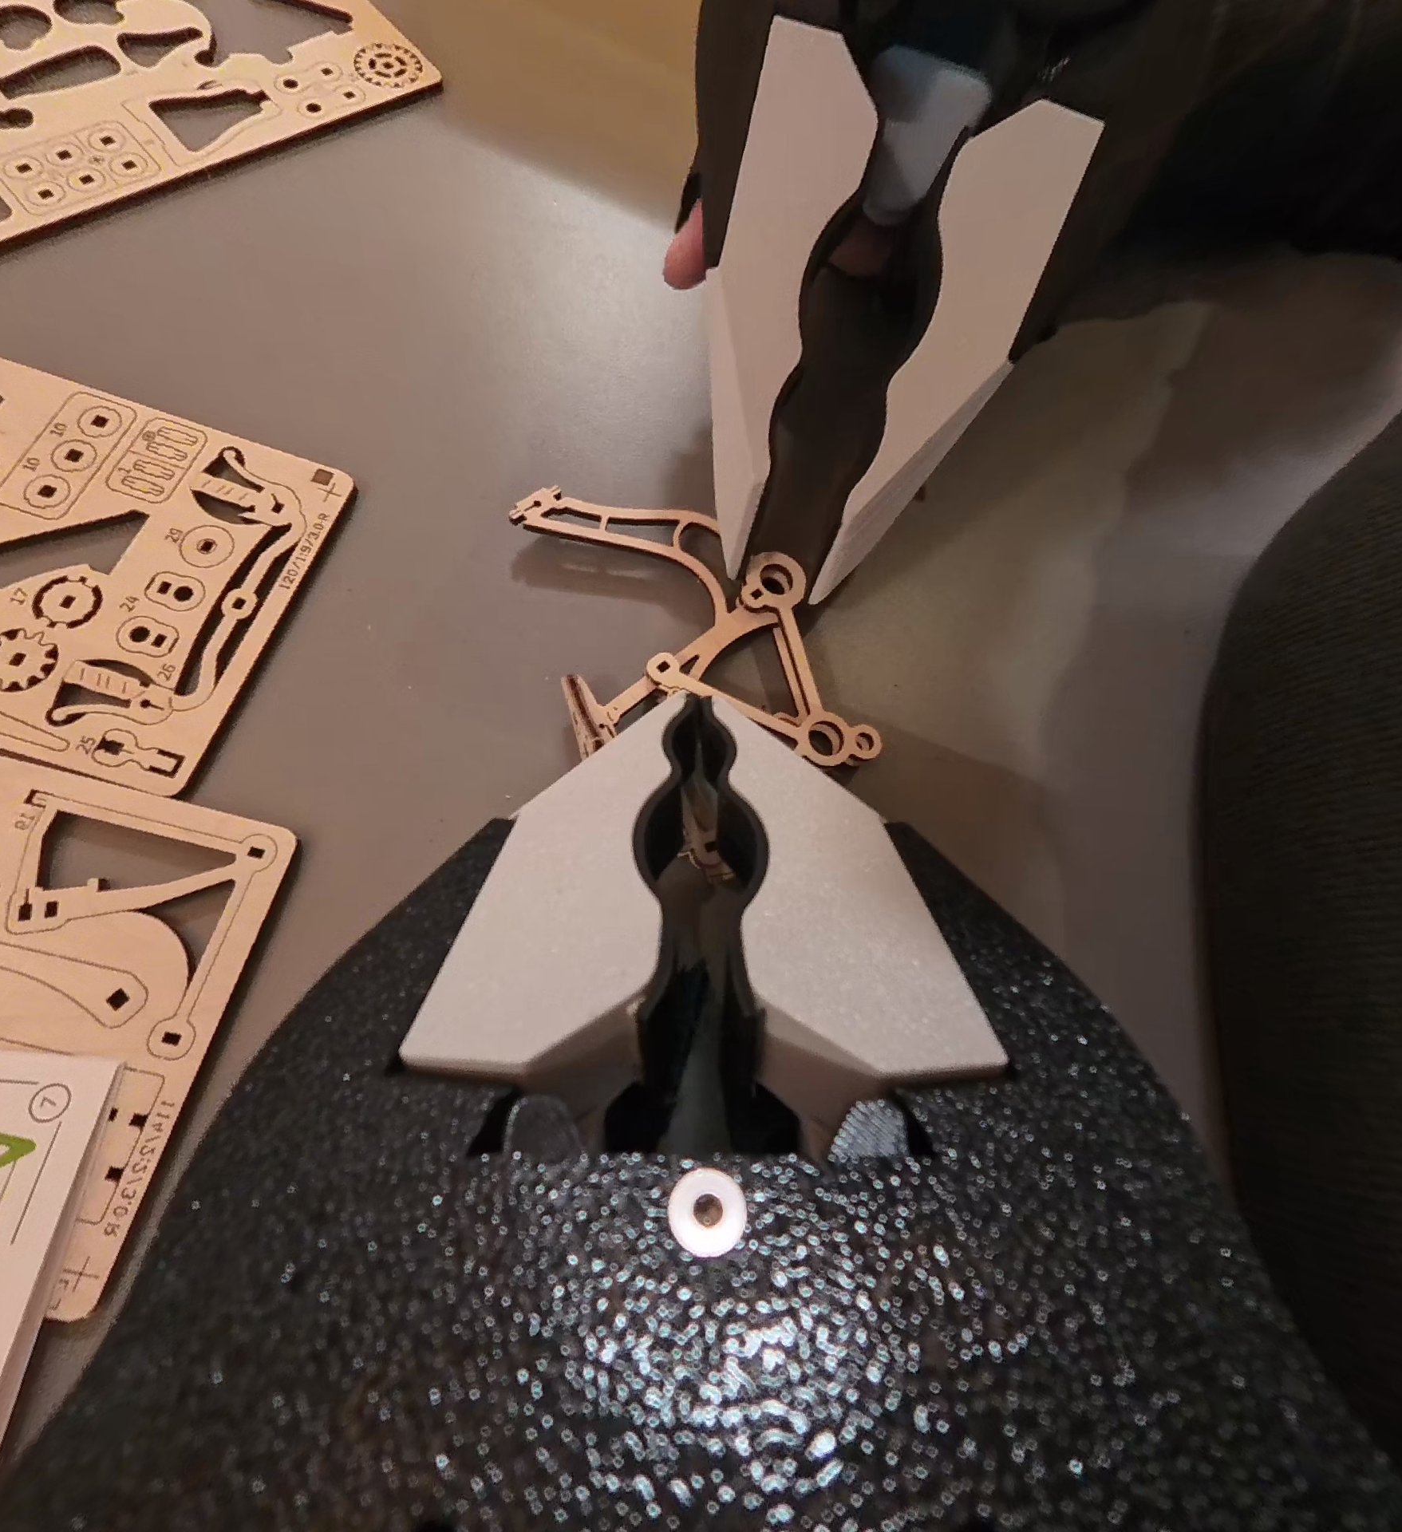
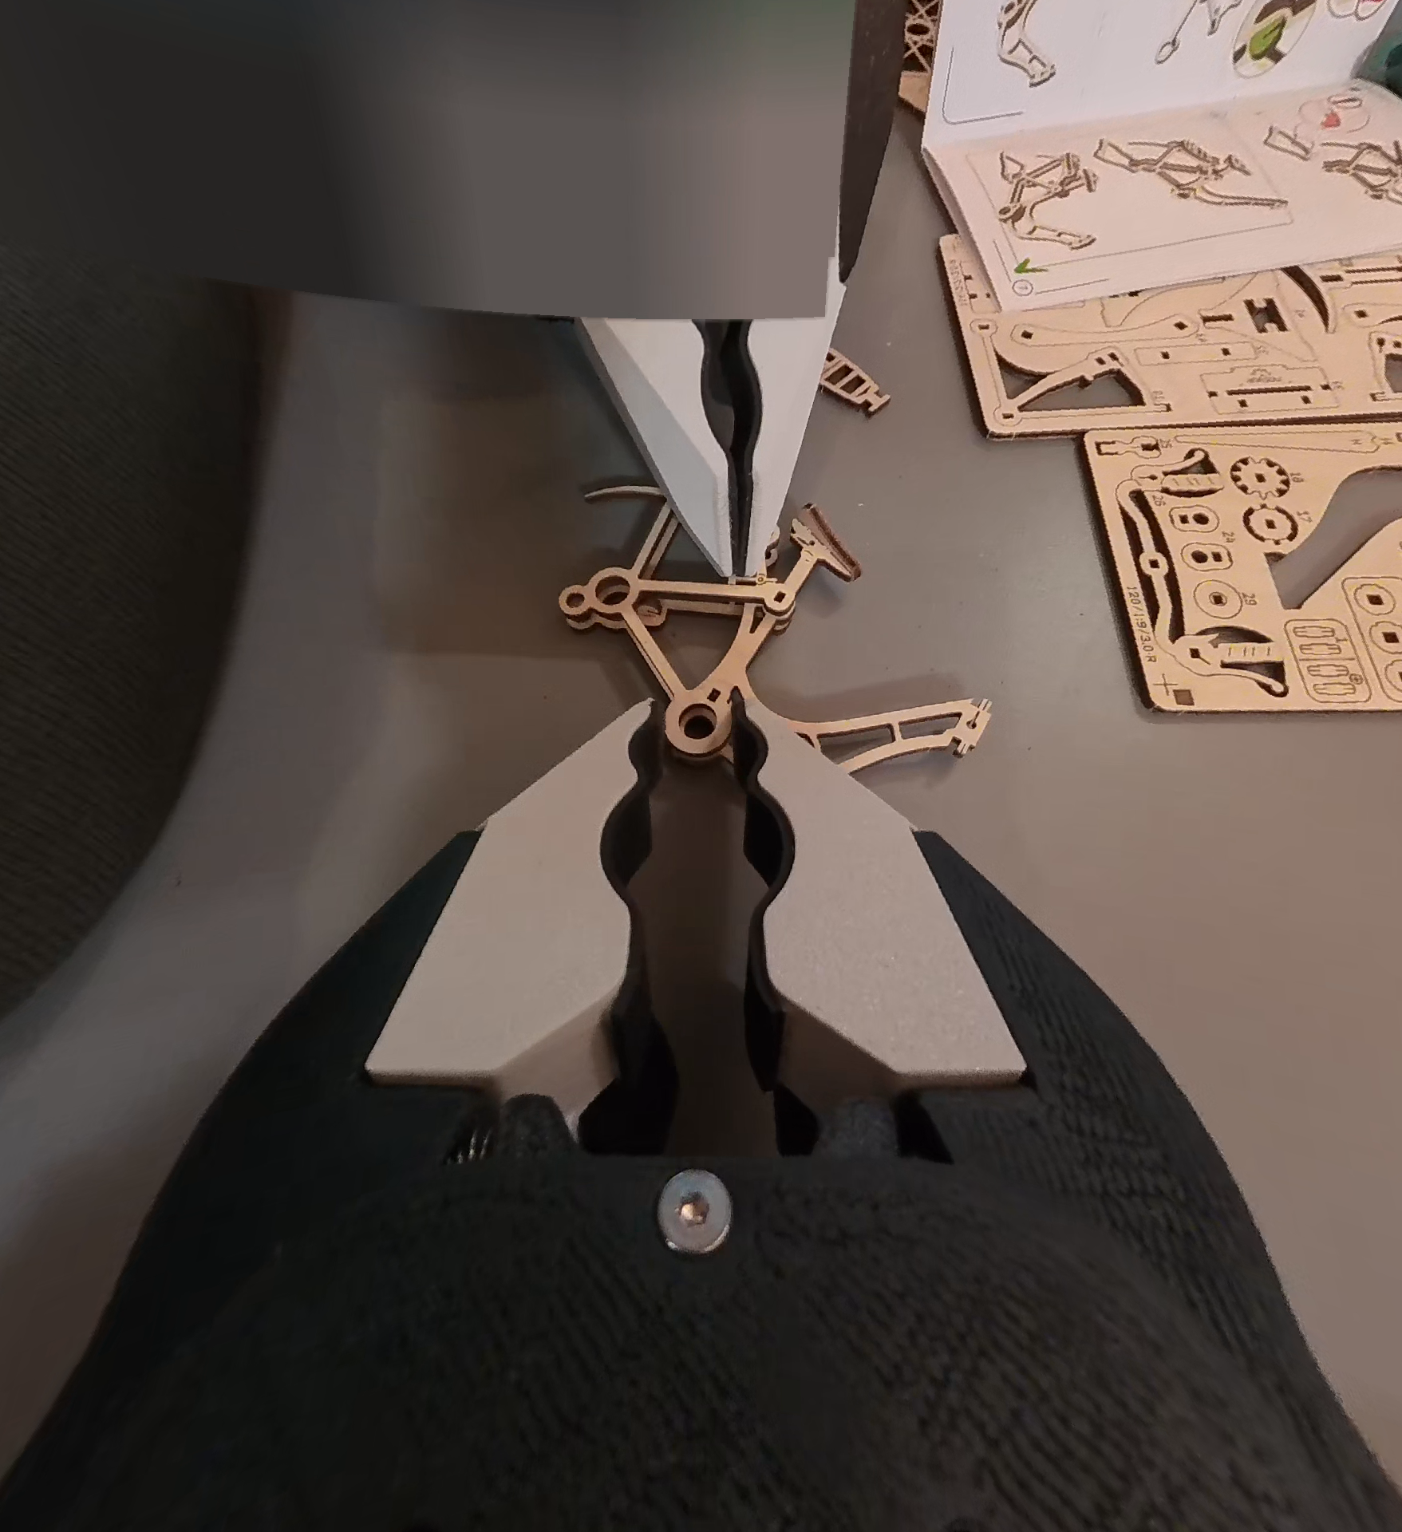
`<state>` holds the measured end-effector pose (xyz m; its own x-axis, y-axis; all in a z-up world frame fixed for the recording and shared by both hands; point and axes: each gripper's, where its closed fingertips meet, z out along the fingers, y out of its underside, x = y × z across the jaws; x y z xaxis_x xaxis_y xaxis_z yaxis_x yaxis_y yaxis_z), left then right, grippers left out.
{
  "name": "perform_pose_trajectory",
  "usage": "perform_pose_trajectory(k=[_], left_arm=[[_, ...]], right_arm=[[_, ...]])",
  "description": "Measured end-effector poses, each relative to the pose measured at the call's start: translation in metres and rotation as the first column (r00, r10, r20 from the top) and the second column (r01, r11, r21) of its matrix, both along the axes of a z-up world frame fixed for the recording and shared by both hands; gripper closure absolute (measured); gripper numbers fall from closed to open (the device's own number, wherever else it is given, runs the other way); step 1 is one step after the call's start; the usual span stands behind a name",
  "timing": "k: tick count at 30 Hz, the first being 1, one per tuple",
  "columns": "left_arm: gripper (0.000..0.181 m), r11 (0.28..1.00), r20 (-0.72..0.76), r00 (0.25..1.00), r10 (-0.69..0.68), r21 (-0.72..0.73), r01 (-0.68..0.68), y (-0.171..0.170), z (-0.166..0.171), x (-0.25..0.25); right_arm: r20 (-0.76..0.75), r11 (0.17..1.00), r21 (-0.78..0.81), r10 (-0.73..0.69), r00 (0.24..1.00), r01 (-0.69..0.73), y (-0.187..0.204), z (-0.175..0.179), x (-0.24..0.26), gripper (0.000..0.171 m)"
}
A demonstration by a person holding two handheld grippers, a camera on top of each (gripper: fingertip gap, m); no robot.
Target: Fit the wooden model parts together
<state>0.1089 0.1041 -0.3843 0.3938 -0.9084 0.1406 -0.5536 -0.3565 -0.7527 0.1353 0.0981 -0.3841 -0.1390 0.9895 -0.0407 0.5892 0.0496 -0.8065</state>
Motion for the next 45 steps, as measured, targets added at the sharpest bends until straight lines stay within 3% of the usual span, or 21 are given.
perform_pose_trajectory(k=[6, 25, 30, 38, 45], left_arm=[[0.181, 1.000, 0.004, 1.000, 0.006, -0.007, -0.006, 0.000, 0.000, 0.000], [0.181, 1.000, 0.019, 1.000, 0.014, -0.011, -0.014, 0.001, 0.000, 0.000], [0.181, 1.000, 0.022, 1.000, 0.014, -0.012, -0.013, 0.001, 0.000, 0.000], [0.181, 1.000, 0.036, 0.999, 0.016, -0.026, -0.015, 0.001, 0.000, -0.001], [0.181, 1.000, 0.035, 0.999, 0.015, -0.021, -0.015, 0.001, 0.000, -0.001]], right_arm=[[0.008, 0.999, 0.036, -0.010, 1.000, 0.009, 0.001, -0.002, -0.001, 0.156], [0.023, 0.998, -0.057, -0.035, 0.999, 0.036, 0.001, -0.003, -0.001, 0.156], [-0.068, 0.999, 0.009, -0.034, 0.997, 0.035, 0.005, 0.010, -0.007, 0.152], [0.012, 0.999, 0.044, -0.005, 1.000, 0.005, 0.007, 0.001, -0.033, 0.168], [-0.033, 0.998, 0.049, -0.039, 0.999, 0.040, 0.015, 0.008, -0.033, 0.167]])
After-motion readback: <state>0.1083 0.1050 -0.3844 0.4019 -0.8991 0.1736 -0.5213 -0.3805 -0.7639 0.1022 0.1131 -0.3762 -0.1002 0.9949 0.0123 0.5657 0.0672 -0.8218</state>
